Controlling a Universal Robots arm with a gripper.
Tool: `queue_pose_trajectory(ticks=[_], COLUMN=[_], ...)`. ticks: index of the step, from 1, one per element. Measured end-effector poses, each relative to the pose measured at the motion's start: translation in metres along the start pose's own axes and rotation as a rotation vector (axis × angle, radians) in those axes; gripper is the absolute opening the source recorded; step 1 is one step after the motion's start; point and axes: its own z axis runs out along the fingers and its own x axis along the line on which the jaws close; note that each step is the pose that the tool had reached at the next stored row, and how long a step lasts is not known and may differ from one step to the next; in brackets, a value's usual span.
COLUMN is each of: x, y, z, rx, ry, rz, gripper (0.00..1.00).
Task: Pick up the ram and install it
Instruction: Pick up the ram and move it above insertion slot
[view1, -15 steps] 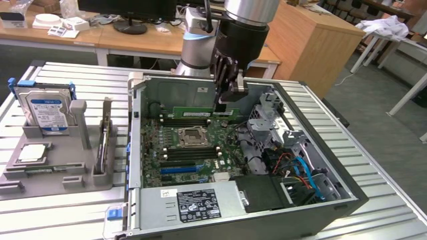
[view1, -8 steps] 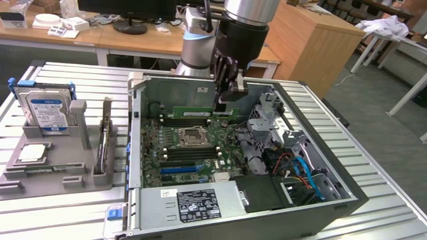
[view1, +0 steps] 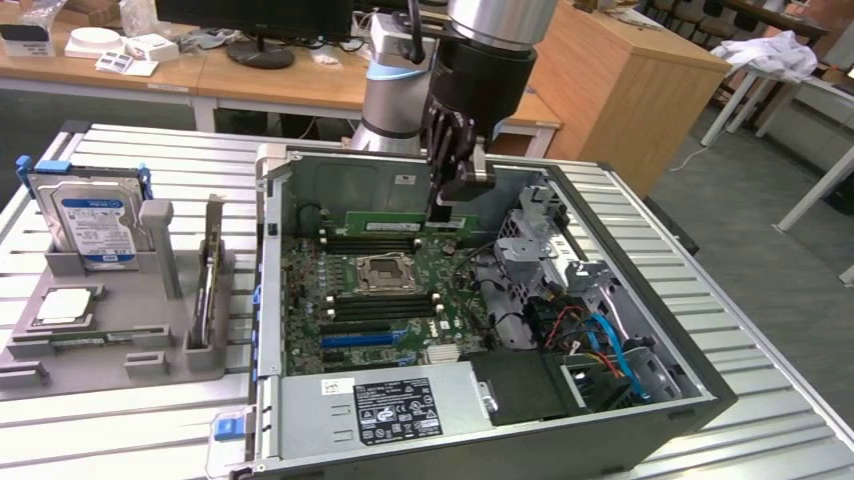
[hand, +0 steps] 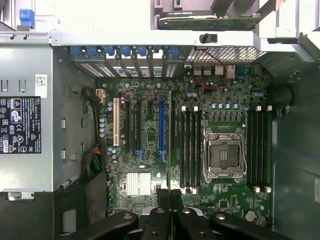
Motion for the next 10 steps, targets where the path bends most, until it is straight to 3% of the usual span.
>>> queue_pose_trajectory(ticks=[10], x=[-0.0017], y=[0.0000], z=[0.0000], rx=[0.0000], ry=[0.0000], rz=[0.000], gripper=[0.12])
